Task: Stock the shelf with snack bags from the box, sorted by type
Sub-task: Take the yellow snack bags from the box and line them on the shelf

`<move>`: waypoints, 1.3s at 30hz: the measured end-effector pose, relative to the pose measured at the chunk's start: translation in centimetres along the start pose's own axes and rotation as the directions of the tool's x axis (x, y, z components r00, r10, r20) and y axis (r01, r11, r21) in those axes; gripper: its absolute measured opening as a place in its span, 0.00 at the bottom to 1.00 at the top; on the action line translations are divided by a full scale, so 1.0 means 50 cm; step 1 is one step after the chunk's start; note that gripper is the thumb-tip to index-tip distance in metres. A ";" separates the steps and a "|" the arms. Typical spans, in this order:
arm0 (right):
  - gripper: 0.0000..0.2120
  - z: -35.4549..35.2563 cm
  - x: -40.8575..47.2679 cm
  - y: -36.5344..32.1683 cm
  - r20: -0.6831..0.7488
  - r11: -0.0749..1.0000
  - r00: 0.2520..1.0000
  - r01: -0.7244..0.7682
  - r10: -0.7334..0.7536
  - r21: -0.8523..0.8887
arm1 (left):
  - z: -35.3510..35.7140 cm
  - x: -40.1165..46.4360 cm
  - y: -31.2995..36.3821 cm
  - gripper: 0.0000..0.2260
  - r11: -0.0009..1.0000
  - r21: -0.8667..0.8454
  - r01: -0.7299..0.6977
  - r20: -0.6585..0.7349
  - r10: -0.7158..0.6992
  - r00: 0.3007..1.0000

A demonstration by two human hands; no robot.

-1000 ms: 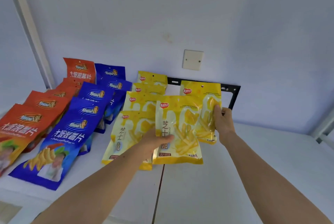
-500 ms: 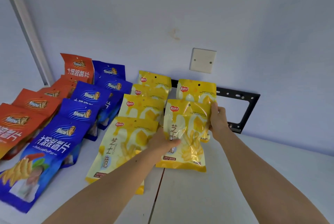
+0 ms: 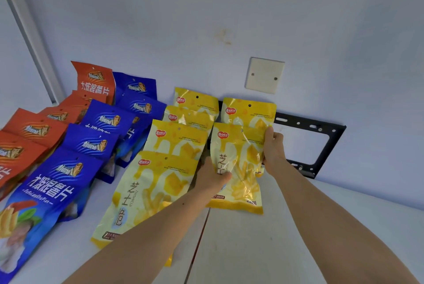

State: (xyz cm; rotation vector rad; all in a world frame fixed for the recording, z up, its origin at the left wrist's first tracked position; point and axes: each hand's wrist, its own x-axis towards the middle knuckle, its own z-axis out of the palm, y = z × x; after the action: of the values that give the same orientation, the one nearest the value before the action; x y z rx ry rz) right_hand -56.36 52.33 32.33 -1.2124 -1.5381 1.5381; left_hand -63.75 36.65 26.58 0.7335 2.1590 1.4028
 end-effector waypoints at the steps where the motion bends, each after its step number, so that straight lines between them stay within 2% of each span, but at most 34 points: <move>1: 0.22 -0.001 0.002 0.004 0.005 1.000 1.000 0.000 0.000 -0.002 | 0.004 0.002 0.001 0.20 1.000 0.017 -0.002 -0.003 0.003 1.000; 5: 0.32 -0.010 0.003 0.018 0.073 0.999 0.997 -0.027 0.024 0.041 | 0.013 0.002 0.001 0.21 0.999 0.025 -0.022 -0.031 0.022 0.999; 11: 0.50 -0.023 -0.001 0.061 0.126 0.999 0.991 -0.037 0.035 0.014 | 0.022 0.008 0.002 0.28 0.988 -0.068 -0.141 -0.092 0.134 0.987; 14: 0.43 -0.026 -0.006 0.079 0.114 0.999 0.993 -0.030 0.032 -0.013 | 0.025 0.007 0.004 0.32 0.986 -0.049 -0.156 -0.083 0.152 0.985; 17: 0.41 -0.028 -0.012 0.082 0.104 0.999 0.995 -0.007 0.012 -0.047 | 0.024 0.004 -0.002 0.37 0.980 0.093 -0.177 -0.050 0.182 0.982; 20: 0.38 -0.024 -0.017 0.081 0.097 0.996 0.995 0.014 -0.006 -0.086 | 0.017 -0.010 -0.007 0.46 0.957 0.236 -0.171 0.001 0.175 0.984; 24: 0.40 -0.017 -0.018 0.086 0.052 0.988 0.999 0.023 -0.016 -0.151 | 0.024 -0.023 -0.022 0.59 0.944 0.292 -0.153 0.087 0.133 0.987; 28: 0.40 -0.013 -0.019 0.083 0.041 0.977 0.998 0.047 -0.040 -0.209 | 0.038 -0.016 -0.030 0.57 0.894 0.424 -0.142 0.111 0.104 0.988; 39: 0.46 -0.049 -0.046 0.094 0.026 0.986 1.000 0.016 -0.012 -0.167 | 0.033 -0.030 -0.025 0.57 0.830 0.532 -0.168 0.096 0.139 0.986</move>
State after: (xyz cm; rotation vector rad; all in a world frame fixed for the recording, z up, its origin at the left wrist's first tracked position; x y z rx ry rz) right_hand -52.51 50.67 28.37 -1.2758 -1.7164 1.4439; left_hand -61.83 36.36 24.93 1.1539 2.5233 0.8119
